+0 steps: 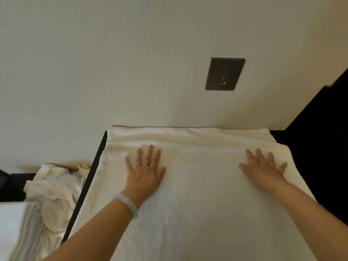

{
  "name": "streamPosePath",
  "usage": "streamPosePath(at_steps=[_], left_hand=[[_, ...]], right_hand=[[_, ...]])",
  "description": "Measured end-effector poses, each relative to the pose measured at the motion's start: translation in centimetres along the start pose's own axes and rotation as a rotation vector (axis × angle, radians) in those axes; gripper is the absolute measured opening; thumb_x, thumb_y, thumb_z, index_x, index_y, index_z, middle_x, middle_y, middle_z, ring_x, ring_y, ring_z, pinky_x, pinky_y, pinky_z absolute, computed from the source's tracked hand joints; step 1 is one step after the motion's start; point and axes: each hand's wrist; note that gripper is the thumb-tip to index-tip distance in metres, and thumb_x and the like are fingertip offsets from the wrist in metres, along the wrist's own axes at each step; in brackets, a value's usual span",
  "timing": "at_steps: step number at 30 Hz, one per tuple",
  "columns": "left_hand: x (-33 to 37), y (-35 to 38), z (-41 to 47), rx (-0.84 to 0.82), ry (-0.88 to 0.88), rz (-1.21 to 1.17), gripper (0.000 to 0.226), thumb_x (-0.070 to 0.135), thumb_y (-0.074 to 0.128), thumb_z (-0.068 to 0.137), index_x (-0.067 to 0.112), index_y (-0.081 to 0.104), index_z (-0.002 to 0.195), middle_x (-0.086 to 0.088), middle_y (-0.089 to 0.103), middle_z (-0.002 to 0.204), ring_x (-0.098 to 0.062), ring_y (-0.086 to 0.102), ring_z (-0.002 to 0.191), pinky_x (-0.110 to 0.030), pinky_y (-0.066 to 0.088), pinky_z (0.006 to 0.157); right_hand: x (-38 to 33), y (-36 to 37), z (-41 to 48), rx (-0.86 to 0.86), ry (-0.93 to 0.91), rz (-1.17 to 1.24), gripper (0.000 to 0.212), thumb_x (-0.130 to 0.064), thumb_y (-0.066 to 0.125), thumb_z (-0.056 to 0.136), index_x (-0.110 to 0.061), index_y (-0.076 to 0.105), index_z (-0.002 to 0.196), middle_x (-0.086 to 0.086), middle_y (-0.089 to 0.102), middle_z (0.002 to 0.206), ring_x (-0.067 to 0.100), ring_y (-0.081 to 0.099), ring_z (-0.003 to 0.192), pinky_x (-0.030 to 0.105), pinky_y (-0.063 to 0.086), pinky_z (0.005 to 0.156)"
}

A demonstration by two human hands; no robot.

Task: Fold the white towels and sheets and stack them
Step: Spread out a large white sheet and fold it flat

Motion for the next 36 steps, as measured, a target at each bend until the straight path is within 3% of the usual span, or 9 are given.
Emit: streamPosePath(at_steps=[3,7,11,15,17,21,24,31,36], left_hand=[[3.5,1.5,-2.9,0.059,0.15,-0.012,0.068,0.064,-0.008,0.09,0.038,-0.018,0.151,0.006,-0.025,0.16,-0.026,-0.021,0.149,-0.061,-0.009,0.116],[3.0,3.1,-4.9,0.057,0.19,0.001,0.066,0.065,-0.003,0.091,0.042,-0.01,0.152,0.008,-0.014,0.162,-0.023,-0.015,0.15,-0.06,-0.008,0.117],[-0.9,1.9,-3.0,0.068,0.049,0.006,0.063,0.062,0.006,0.097,0.041,-0.013,0.153,0.008,-0.018,0.163,-0.018,-0.019,0.149,-0.059,-0.009,0.118],[-5.1,0.4,-2.7,0.039,-0.199,-0.077,0.059,0.053,0.013,0.102,0.036,-0.007,0.155,0.007,-0.015,0.164,-0.016,-0.015,0.15,-0.058,-0.006,0.118],[-4.8,0.4,-3.3,0.04,-0.3,-0.135,0.06,0.051,0.014,0.103,0.033,-0.007,0.156,0.004,-0.016,0.164,-0.023,-0.016,0.151,-0.06,-0.008,0.117],[3.6,2.7,-6.1,0.091,0.076,-0.073,0.06,0.054,0.003,0.099,0.034,-0.006,0.155,0.007,-0.019,0.161,-0.024,-0.014,0.151,-0.054,-0.018,0.114],[4.2,3.1,-7.2,0.087,0.171,-0.012,0.062,0.055,0.0,0.096,0.038,0.0,0.156,0.01,-0.01,0.162,-0.019,-0.01,0.151,-0.053,-0.015,0.117],[-6.9,1.2,-7.4,0.084,-0.318,-0.063,0.058,0.05,0.015,0.103,0.036,-0.006,0.156,0.008,-0.011,0.164,-0.02,-0.009,0.152,-0.06,0.0,0.118],[1.1,2.9,-9.4,0.056,-0.023,-0.015,0.06,0.056,-0.001,0.097,0.04,-0.008,0.154,0.01,-0.016,0.162,-0.022,-0.015,0.151,-0.062,-0.011,0.115]], right_hand=[[-5.5,2.8,-4.1,0.188,-0.248,-0.023,0.066,-0.058,0.02,0.1,-0.031,0.0,0.157,-0.005,-0.01,0.166,0.016,-0.014,0.151,0.055,-0.01,0.118],[-7.3,7.4,-8.1,0.232,-0.507,-0.068,0.069,-0.063,0.002,0.093,-0.034,-0.013,0.154,-0.009,-0.017,0.163,0.009,-0.021,0.148,0.04,-0.018,0.119],[-4.9,5.9,-4.9,0.277,-0.379,-0.011,0.066,-0.056,0.012,0.099,-0.03,-0.005,0.157,-0.006,-0.011,0.165,0.012,-0.012,0.151,0.036,-0.013,0.121],[-5.7,4.2,-3.1,0.183,-0.078,0.079,0.067,-0.055,0.011,0.101,-0.024,-0.008,0.157,0.0,-0.012,0.166,0.021,-0.012,0.152,0.051,-0.008,0.121],[-7.9,5.1,-4.9,0.19,-0.09,0.068,0.067,-0.055,0.014,0.102,-0.024,-0.007,0.158,0.002,-0.009,0.166,0.026,-0.01,0.152,0.056,-0.008,0.12],[-13.3,8.8,-10.0,0.32,-0.448,0.012,0.059,-0.046,0.018,0.103,-0.031,0.003,0.158,-0.002,-0.002,0.166,0.019,-0.005,0.153,0.049,-0.013,0.119],[-10.8,8.0,-9.0,0.341,-0.464,-0.042,0.059,-0.039,0.025,0.104,-0.031,0.003,0.158,-0.004,-0.002,0.166,0.015,-0.003,0.153,0.04,-0.008,0.122],[-0.8,4.5,-6.2,0.195,-0.057,0.051,0.061,-0.048,0.014,0.103,-0.028,-0.001,0.158,0.0,-0.006,0.166,0.019,-0.006,0.152,0.051,-0.002,0.122],[-12.6,7.8,-11.9,0.275,-0.531,-0.018,0.062,-0.053,0.028,0.102,-0.034,0.006,0.157,-0.003,0.0,0.166,0.019,-0.003,0.153,0.052,-0.011,0.118]])
Point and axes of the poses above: each hand's wrist, its own z-axis towards the middle knuckle, its own y-axis out of the palm, x = y × z
